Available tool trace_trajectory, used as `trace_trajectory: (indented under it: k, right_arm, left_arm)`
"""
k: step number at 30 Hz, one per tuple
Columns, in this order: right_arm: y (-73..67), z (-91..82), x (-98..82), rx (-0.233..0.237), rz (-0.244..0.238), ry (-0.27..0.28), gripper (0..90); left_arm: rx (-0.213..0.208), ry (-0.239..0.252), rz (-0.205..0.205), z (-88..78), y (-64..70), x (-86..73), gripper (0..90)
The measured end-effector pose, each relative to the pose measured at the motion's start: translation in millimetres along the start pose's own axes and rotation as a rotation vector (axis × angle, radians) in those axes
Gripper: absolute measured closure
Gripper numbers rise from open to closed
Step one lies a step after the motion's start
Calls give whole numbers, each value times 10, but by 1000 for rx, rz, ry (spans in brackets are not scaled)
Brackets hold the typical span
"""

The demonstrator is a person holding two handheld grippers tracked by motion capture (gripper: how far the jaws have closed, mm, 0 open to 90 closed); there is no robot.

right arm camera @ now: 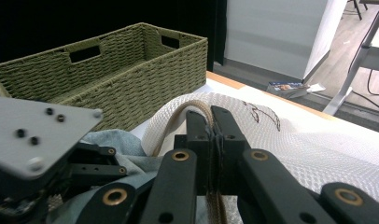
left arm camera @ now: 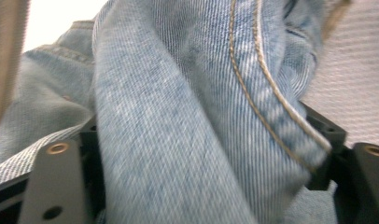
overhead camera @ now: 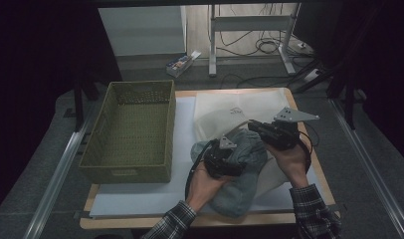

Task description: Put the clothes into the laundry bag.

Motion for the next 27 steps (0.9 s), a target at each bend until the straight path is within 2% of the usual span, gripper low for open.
trace_trajectory:
  k: [2,7,11,17,19,21,23,25,26,27]
  right_arm:
    - [6,-6,0,-1,0,0,857]
    - [5,-6,-12,4,8,-2,856]
    - [-5,-11,-14,4,6,-5,856]
    - [-8,-16,-18,4,6,-8,856]
    - [-12,-12,-18,8,9,-6,856]
    - [-17,-10,-22,7,8,-9,856]
    - [-19,-12,-22,8,8,-8,856]
    - [-18,-20,-19,9,7,-6,856]
    - [-18,-25,-19,9,8,-5,856]
    - [-20,-27,-18,11,9,-4,856]
  left_arm:
    - [1,9,8,-42,33,7,217]
    - [-31,54,19,-259,89,42,188]
    - [-29,24,41,-341,105,-71,179]
    - [-21,-38,67,-266,141,-351,161]
    - [-2,-50,80,-218,129,-402,178]
    - [23,-46,102,-181,96,-421,284]
    - [14,-56,103,-152,62,-441,513]
    - [-11,-59,86,-141,11,-444,706]
    - [-12,-52,73,-137,-7,-432,772]
    - [-18,-43,57,-139,-30,-408,794]
Point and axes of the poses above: each handheld gripper's, and its own axes: z roughly forward along the jaws, x roughly out of its top, y roughly to its right, the point moved 10 cm from there along z, roughly forward along the jaws, and after that the axes turned 8 degrees about x, right-handed, at the moved point
